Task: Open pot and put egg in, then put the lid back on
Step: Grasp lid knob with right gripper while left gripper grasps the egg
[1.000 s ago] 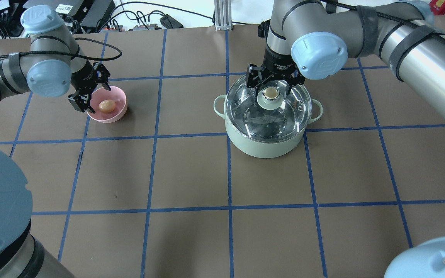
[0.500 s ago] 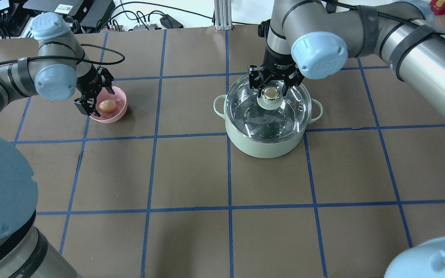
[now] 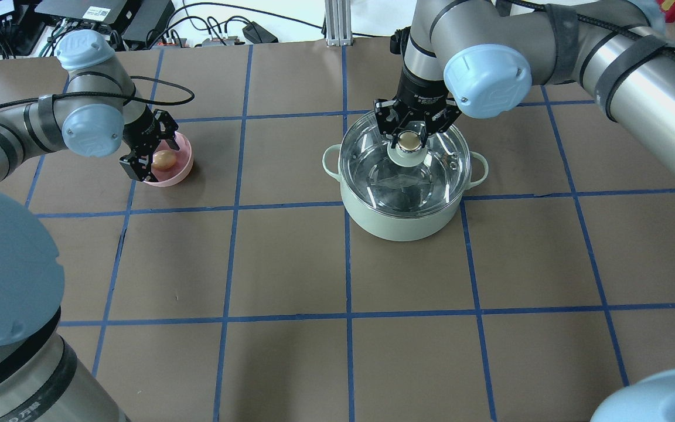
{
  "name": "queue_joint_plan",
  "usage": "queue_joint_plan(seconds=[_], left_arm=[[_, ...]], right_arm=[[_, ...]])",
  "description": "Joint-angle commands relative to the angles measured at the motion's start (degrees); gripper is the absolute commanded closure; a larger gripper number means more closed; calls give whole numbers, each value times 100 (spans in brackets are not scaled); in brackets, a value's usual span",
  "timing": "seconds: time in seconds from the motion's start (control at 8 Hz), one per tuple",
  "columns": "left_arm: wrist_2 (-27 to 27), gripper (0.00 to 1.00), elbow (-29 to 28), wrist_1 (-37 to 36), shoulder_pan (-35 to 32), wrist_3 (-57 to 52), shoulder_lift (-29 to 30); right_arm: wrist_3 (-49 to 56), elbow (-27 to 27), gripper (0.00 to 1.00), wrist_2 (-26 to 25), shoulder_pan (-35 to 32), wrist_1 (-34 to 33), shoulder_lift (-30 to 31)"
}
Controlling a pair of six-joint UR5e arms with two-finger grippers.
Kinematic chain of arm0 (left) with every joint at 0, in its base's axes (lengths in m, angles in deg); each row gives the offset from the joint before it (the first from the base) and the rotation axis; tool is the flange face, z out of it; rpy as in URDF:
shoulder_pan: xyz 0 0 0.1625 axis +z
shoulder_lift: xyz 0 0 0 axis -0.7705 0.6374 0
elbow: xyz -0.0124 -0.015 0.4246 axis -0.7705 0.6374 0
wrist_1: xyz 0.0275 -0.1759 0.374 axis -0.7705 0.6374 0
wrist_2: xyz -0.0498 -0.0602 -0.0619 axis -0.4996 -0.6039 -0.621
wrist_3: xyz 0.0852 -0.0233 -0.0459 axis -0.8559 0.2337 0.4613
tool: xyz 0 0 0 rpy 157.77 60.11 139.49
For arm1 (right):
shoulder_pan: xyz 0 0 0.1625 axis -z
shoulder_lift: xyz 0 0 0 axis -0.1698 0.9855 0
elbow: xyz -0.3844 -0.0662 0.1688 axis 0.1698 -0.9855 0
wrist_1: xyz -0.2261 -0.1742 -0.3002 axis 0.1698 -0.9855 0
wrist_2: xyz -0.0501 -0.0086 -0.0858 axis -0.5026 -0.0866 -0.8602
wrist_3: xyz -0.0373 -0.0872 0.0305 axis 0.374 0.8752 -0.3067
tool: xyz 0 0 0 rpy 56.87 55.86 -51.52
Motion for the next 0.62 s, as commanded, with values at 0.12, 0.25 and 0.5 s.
queue_joint_plan(seconds=[0.12, 0.25, 0.5], left_arm=[[85, 0, -6, -20, 0, -48, 77], [85, 19, -15, -28, 0, -48, 104], [-3, 40, -32, -64, 0, -48, 148]], right_arm=[[50, -165, 100, -9, 0, 405, 461], [111, -331, 100, -61, 34, 747, 602], [636, -430, 100, -271, 244, 926, 814]])
